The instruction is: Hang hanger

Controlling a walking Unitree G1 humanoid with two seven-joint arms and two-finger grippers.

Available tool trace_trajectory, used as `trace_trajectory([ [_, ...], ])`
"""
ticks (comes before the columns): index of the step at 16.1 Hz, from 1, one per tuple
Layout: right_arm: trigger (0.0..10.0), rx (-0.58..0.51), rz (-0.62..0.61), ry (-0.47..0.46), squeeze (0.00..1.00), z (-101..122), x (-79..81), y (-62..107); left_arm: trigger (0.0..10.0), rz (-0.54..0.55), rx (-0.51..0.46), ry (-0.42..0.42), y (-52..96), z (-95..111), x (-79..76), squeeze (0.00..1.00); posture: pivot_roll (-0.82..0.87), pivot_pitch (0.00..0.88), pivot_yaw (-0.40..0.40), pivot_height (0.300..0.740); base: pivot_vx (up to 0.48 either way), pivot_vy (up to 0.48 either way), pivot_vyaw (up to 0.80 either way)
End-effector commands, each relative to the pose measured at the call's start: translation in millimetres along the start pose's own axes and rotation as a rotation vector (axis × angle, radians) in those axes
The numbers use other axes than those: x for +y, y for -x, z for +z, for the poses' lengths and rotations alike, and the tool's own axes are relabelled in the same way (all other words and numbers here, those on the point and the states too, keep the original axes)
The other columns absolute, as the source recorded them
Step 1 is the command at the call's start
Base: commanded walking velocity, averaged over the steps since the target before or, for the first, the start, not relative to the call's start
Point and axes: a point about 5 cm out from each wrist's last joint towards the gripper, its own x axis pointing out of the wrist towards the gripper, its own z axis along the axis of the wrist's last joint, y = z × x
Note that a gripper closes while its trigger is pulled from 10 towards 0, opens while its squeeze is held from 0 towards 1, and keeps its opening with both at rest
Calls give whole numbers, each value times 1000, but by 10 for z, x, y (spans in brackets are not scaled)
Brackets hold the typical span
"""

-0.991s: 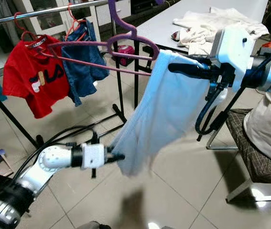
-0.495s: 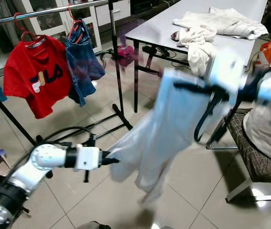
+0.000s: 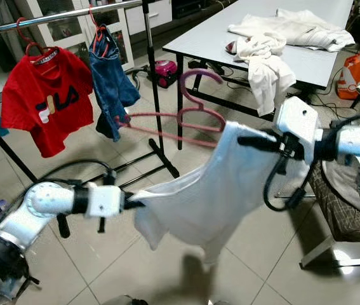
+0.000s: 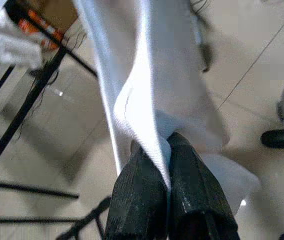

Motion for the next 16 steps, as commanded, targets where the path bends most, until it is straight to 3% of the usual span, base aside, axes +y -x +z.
trace_trajectory([
  [1,0,-24,7,-21,0,33,-25,96,0,23,34,-9,72,-36,78,0,-117,0,91,740,0,0,0],
  [7,0,47,112,-85,0,-147,116,119,0,46,93,21,168,-169,85,0,-119,0,92,740,0,0,0],
  [10,0,60,205,-93,0,-167,227,79,0,59,136,22,239,-243,107,0,-112,0,88,740,0,0,0],
  [14,0,23,256,-133,0,-100,249,132,0,49,169,40,284,-326,57,0,-114,0,84,740,0,0,0],
  [16,0,87,317,-133,0,-182,327,149,0,55,193,42,325,-373,58,0,-119,0,83,740,0,0,0],
])
